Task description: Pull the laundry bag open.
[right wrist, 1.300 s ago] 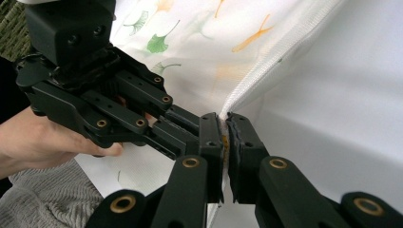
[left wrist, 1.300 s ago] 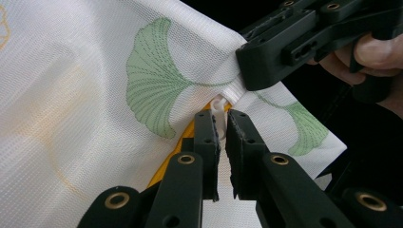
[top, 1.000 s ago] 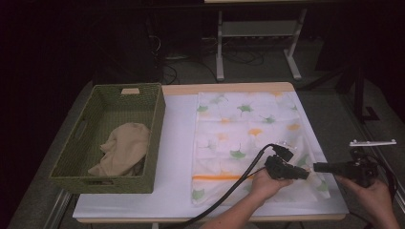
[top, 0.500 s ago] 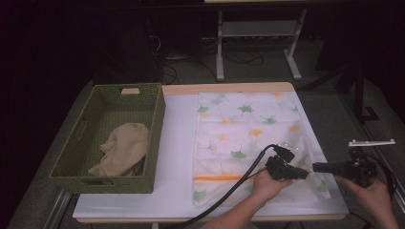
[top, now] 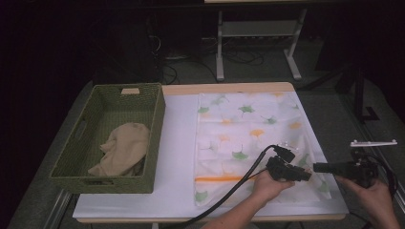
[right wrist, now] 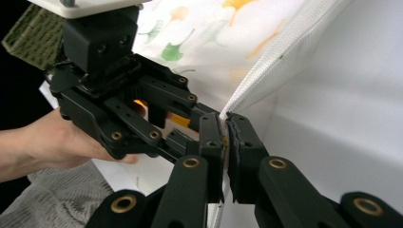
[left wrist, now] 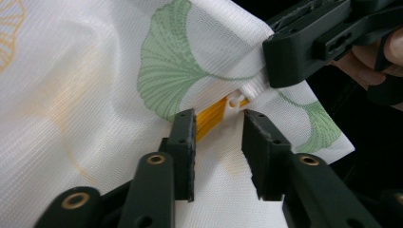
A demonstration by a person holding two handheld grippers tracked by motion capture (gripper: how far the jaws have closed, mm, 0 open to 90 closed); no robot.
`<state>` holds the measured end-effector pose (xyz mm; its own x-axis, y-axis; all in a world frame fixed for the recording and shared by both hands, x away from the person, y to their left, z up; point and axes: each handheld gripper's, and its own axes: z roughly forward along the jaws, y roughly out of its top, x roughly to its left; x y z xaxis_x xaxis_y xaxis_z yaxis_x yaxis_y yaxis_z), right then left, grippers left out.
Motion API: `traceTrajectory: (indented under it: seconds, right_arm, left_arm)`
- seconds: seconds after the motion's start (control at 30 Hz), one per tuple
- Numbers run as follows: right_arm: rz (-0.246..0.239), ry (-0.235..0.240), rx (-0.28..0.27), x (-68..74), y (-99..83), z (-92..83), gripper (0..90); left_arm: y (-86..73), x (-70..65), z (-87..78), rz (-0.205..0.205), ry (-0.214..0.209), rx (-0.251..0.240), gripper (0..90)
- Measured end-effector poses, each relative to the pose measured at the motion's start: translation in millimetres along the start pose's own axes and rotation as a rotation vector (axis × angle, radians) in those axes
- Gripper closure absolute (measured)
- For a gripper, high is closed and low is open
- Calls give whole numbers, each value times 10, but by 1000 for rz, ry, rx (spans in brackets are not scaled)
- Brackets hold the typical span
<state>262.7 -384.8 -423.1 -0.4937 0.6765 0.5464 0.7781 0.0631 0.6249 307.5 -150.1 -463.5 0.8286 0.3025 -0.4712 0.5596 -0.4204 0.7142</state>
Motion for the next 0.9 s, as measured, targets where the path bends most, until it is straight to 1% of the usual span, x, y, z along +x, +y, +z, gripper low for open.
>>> traceTrajectory:
  seconds: [0.03, 0.07, 0.1, 0.13, 0.17, 0.23, 0.37, 0.4, 0.43, 0.47, 0.57, 0.6, 0.63, 0.67, 0.7, 0.73, 0.77, 0.8, 0.87, 0.9]
  right_arm:
    - [-2, 1, -1, 7, 4, 0, 849]
    - [-3, 4, -2, 12, 7, -1, 849]
    - [-3, 4, -2, 12, 7, -1, 849]
    - [-5, 9, -6, 14, 9, -1, 849]
    - [-5, 10, -7, 13, 10, 1, 849]
    - [-3, 0, -4, 8, 8, 0, 849]
    - [-2, -14, 1, -10, -4, -1, 849]
    - [-1, -16, 3, -13, -7, -2, 849]
    - [-1, -21, 5, -15, -9, -5, 849]
    - [1, -20, 4, -23, -14, -13, 849]
    - [4, -17, -1, -23, -15, -24, 849]
    - [2, -18, -1, -20, -14, -25, 849]
    - [4, -16, -1, -17, -13, -26, 849]
    - [5, -9, -6, -14, -12, -27, 849]
    - [4, 3, -7, -12, -10, -25, 849]
    - [4, 3, -7, -12, -10, -25, 849]
    - [0, 7, -8, -5, -8, -25, 849]
    - [1, 24, -11, 8, -3, -23, 850]
    - [1, 37, -18, 7, 0, -24, 850]
    - [3, 38, -20, 3, 0, -27, 850]
  left_arm:
    - [5, -10, 0, 8, 3, 3, 657]
    - [12, -18, -2, 19, 9, 8, 685]
    - [12, -18, -2, 19, 9, 8, 743]
    - [21, -29, 4, 27, 18, 12, 743]
    - [24, -28, 5, 29, 14, 15, 774]
    - [23, -41, 7, 48, 24, 17, 825]
    - [21, -47, 5, 49, 31, 19, 842]
    - [22, -48, -1, 47, 21, 15, 889]
    - [26, -52, -10, 48, 24, 10, 898]
    - [28, -46, -11, 44, 17, 12, 898]
    - [25, -41, -4, 38, 20, 12, 898]
    - [24, -41, 1, 40, 32, 11, 872]
    - [22, -41, 7, 41, 48, 11, 828]
    - [20, -34, 12, 30, 50, 9, 763]
    - [20, -25, 13, 23, 50, 8, 721]
    - [20, -25, 13, 23, 50, 8, 688]
    - [22, -28, 17, 21, 38, 0, 688]
    - [25, -39, 17, 30, 38, -1, 680]
    - [28, -55, 22, 46, 30, 5, 679]
    - [28, -61, 21, 64, 31, 9, 713]
